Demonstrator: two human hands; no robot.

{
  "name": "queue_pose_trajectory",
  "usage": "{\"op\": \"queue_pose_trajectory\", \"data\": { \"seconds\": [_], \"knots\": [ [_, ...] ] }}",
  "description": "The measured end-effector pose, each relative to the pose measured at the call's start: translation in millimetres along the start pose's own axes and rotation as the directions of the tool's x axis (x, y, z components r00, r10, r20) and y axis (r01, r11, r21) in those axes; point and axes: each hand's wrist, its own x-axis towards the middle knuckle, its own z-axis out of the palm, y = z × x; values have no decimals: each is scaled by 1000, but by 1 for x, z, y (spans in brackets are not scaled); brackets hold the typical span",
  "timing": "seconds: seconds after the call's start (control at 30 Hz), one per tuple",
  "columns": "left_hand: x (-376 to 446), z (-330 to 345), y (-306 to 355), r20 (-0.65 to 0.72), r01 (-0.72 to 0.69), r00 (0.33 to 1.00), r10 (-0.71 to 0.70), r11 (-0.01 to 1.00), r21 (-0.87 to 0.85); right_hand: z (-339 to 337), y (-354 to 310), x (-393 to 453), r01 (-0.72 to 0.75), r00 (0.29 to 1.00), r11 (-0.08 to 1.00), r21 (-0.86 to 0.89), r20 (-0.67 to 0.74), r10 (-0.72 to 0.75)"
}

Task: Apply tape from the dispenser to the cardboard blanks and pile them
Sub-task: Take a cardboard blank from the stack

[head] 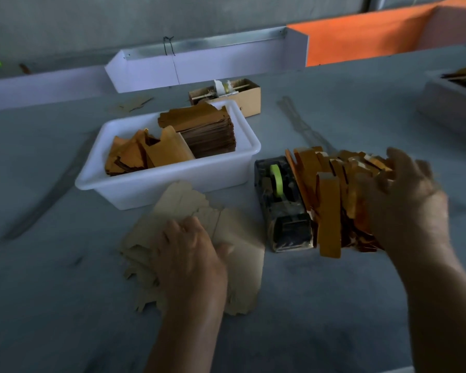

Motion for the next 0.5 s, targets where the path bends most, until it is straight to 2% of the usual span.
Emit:
{"op": "queue_pose_trajectory", "data": {
  "seconds": [0.07, 0.17, 0.3, 0.37, 0.43, 0.5],
  "knots": [
    [7, -1, -2, 11, 23, 1000, -22, 998, -53, 0, -1, -17, 92, 996, 994, 63, -25, -90],
    [15, -4, -9, 45, 24, 999, -19, 993, -112, 0, 0, -44, 174, 982, 973, 148, 43, -182],
    [8, -1, -9, 72, 0, 997, -3, 999, 51, -5, 0, -62, 214, 974, 954, 210, 33, -226],
    [4, -1, -9, 98, 14, 995, -20, 998, 61, -8, -2, -63, 208, 975, 948, 240, 25, -221],
    [7, -2, -11, 121, 35, 992, -28, 998, -54, -12, -4, -63, 195, 978, 944, 268, 20, -207],
    [10, -5, -17, 118, 66, 992, -36, 964, -256, -14, -5, -65, 171, 982, 935, 311, 24, -188]
  ]
}}
